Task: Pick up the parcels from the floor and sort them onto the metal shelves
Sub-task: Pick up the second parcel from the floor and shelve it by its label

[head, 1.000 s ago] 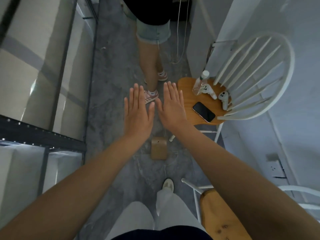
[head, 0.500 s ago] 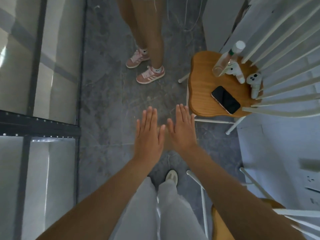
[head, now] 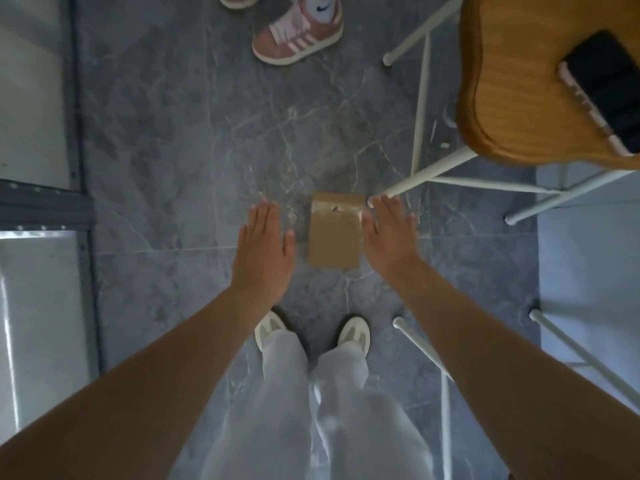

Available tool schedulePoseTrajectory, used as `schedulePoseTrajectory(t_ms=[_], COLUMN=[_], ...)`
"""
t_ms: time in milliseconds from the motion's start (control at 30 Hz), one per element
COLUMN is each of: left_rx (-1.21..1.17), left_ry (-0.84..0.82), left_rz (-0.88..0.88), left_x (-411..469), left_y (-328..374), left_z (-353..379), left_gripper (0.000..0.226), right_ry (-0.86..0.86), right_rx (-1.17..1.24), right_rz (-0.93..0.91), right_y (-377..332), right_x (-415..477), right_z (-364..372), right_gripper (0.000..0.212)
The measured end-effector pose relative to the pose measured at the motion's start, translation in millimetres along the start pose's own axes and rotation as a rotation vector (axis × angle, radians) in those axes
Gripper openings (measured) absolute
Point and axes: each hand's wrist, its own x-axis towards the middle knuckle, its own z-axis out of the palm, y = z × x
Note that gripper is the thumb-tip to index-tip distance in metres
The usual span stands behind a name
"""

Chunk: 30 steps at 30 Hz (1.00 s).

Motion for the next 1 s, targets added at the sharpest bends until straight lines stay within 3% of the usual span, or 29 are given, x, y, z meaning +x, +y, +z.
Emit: schedulePoseTrajectory(t_ms=[167,333,467,633,800,1000], left_rx=[0.023,-0.446,-0.683,-1.006,-1.182,-1.154], left_ry=[-0.118,-0.192,-0.153,-0.253,-0.297,-0.195], left_rz=[0.041,-0.283,-0.435,-0.677,-0.787,-0.758], left_x=[58,119,150,167,136,79], left_y=[-41,-44,-38,-47,-57,-51], left_z=[78,148,191,226,219,131], left_gripper=[0.06,0.055,0.049,0.07,0.075,0.071], right_ry=[0.011,-0.081,-0.132,-0.132,-0.15,-0.219], right_rx=[0.173,0.493,0.701,0.869,0.838,0.792], right_rz=[0.104,0.319,0.43,0.515,0.443,0.363], right_y=[39,68,81,79,67,14], right_x=[62,112,134,141,117,61], right_z=[67,124,159,181,173,112], right_gripper=[0.05,0.049,0.049,0.055,0.057,0.056])
